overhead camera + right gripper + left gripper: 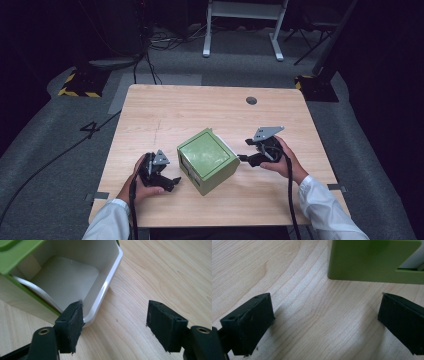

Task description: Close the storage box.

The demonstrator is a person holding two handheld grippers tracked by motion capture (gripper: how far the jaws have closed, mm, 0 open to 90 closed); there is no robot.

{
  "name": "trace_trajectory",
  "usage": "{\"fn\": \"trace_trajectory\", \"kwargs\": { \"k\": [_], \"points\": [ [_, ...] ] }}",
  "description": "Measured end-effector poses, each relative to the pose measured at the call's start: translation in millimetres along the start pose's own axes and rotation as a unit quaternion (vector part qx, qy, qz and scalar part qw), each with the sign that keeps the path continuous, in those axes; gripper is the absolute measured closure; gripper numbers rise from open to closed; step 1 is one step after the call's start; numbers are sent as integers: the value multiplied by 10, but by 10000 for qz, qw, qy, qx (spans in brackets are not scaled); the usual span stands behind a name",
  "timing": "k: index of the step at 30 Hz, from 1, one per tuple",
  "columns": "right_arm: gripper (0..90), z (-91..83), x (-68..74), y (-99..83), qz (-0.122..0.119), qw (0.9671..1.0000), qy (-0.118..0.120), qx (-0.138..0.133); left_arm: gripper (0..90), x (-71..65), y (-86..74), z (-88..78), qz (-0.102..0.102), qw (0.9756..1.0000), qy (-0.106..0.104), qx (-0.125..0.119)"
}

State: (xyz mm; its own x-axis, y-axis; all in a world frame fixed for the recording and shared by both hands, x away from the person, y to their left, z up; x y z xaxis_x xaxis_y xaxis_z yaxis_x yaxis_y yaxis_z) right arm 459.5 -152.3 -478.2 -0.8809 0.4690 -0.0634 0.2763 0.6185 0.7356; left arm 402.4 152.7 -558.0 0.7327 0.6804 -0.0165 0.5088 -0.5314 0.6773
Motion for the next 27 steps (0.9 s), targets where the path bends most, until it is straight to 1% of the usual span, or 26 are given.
{"fn": "trace_trajectory", "kwargs": {
  "k": [3, 7, 10, 13, 19, 27],
  "points": [
    [277, -26, -23, -9, -45, 9999, -100, 53, 4, 2, 0, -1, 10, 10000, 6, 2],
    [262, -68, -51, -19, -36, 9998, -203, 65, 4, 0, 0, 0, -2, 10000, -1, -1],
    [249, -96, -70, -24, -120, 9993, -331, 119, 4, 0, 0, 0, -1, 10000, 0, 0],
    [242, -127, -74, -24, -173, 9989, -405, 143, 4, 0, 0, 0, 0, 10000, 0, 0],
    [221, -185, -98, -42, -209, 9980, -558, 201, 4, 0, 0, 0, 0, 10000, 0, -2],
    [213, -318, -125, -101, -272, 9964, -766, 260, 4, 0, 0, 0, 1, 10000, 2, -3]
  ]
}}
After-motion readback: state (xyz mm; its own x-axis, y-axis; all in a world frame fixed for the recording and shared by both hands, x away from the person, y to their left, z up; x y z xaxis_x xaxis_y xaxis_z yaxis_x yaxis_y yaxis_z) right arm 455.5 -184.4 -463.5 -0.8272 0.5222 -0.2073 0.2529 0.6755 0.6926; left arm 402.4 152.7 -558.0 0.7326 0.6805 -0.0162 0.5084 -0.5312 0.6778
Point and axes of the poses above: each handheld gripper's, and its own axes: z roughly forward along the jaws, y roughly out of its top, x roughly to its left, the point moved 7 cm from there along z, roughly forward along the jaws, and after that the axes turned 1 degree about -x, right-handed, at the moved point
